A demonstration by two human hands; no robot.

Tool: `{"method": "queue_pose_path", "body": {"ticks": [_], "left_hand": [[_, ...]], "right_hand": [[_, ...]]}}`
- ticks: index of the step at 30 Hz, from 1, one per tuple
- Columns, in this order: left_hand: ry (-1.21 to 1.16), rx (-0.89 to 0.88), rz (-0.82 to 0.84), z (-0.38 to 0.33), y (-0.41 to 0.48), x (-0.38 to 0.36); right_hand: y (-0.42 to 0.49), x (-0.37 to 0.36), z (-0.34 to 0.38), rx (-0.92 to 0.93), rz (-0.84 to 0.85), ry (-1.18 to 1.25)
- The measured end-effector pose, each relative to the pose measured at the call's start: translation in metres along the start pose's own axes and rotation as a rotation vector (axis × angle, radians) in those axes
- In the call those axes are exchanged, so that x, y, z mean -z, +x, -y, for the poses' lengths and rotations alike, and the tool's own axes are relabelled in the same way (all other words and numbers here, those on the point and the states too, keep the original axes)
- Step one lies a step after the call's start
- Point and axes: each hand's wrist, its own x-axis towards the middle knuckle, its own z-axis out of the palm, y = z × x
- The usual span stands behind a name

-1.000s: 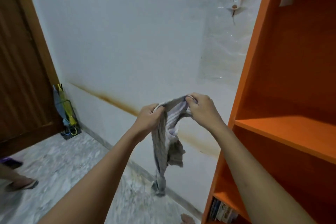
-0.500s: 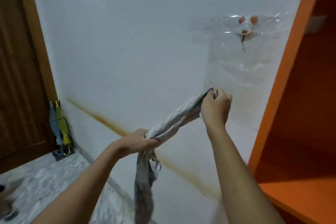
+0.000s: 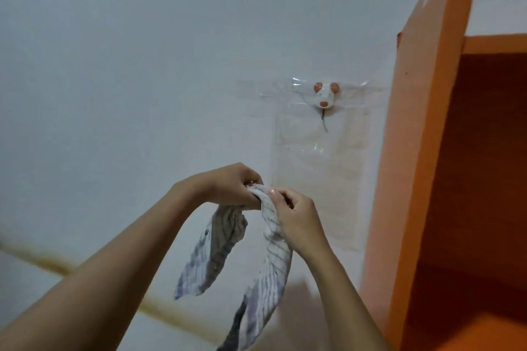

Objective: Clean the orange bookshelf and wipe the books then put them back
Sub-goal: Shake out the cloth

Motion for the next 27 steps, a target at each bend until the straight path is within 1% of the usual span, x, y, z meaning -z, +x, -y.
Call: {"method": "queue_pose_path", "body": {"ticks": [3,6,7,9,12,14,16,18,20,22,24,27], "left_hand": [[-0.020,-0.069,-0.020,0.000,0.023,0.019],[0.015,-0.139,-0.053,-0.002,0.045,0.038],[0.027,-0.169,-0.056,-0.003,0.051,0.044],[0.017,-0.221,-0.054,-0.005,0.060,0.054],[-0.014,-0.302,-0.077,-0.010,0.077,0.064],[-0.025,-0.358,-0.180,-0.017,0.089,0.069],[-0.074,-0.428,-0.359,-0.028,0.102,0.073],[-0.123,-0.498,-0.527,-0.042,0.116,0.076],[-0.129,-0.538,-0.643,-0.056,0.131,0.077],[-0.060,-0.537,-0.707,-0.064,0.146,0.072],[0.006,-0.512,-0.711,-0.069,0.160,0.062],[-0.008,-0.490,-0.701,-0.064,0.170,0.042]], "right_hand": [[0.009,0.002,0.011,0.014,-0.047,0.001],[0.012,0.009,0.022,0.050,-0.011,0.015],[0.017,0.014,0.024,0.076,-0.029,-0.013],[0.028,0.026,0.025,0.127,-0.140,-0.101],[0.050,0.045,0.031,0.126,-0.377,-0.209],[0.065,0.056,0.039,0.116,-0.522,-0.291],[0.084,0.067,0.047,0.110,-0.660,-0.336],[0.107,0.078,0.056,0.101,-0.778,-0.326],[0.127,0.088,0.064,0.111,-0.855,-0.305],[0.143,0.093,0.066,0.109,-0.882,-0.328],[0.153,0.096,0.057,0.079,-0.895,-0.340],[0.150,0.090,0.028,0.002,-0.961,-0.378]]}}
